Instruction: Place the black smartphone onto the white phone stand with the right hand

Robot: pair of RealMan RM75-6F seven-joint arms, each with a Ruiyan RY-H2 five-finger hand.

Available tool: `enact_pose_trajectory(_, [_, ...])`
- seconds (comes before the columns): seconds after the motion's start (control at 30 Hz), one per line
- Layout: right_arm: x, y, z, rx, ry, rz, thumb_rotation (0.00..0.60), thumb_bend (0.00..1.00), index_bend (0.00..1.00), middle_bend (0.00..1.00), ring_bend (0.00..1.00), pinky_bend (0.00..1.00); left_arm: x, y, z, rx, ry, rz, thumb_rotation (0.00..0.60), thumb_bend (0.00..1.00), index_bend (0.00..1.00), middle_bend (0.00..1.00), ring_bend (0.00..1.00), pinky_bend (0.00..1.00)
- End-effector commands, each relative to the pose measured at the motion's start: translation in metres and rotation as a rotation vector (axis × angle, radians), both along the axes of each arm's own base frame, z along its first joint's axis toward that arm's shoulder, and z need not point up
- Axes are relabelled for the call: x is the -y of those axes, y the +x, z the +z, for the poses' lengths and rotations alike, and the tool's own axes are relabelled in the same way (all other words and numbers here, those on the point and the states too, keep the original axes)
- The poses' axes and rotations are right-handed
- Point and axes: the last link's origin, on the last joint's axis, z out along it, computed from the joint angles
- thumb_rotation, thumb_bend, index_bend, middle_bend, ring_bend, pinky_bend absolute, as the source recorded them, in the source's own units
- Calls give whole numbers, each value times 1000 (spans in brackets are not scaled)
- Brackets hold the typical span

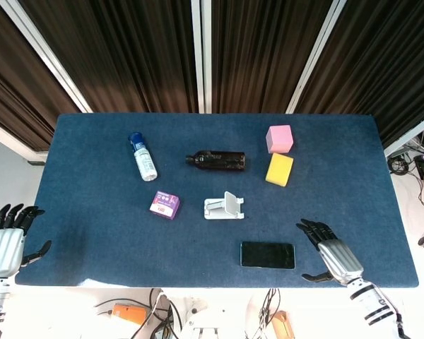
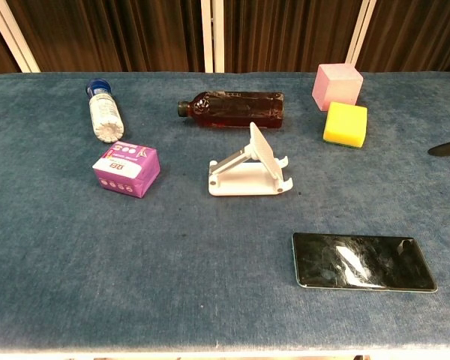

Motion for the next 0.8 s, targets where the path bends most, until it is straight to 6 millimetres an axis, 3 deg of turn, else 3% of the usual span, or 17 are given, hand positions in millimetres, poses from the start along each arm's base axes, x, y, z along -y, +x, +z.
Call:
enact_pose_trajectory(0.03, [0,20,-40,-73,22,50,600,187,57,0,0,0,0,-1,-1,5,2,-4,600,178,243,185,93,0])
enact_pose_trajectory(0.23, [9,41,-70,-81,9,60,600,224,163,0,0,0,3,-6,-1,9,0,3,600,178,243,185,93,0])
enact_pose_trajectory(0.4, [13,55,-89,-108,60,72,600,225,172,0,0,0,3,-10,-2,15,1,13,600,178,243,185,93,0])
enact_pose_trajectory(0.8, [21,66,-103,-139,95,60,600,298,247,0,0,0,2,-12,-3,12,-6,15,600,178,243,185,93,0])
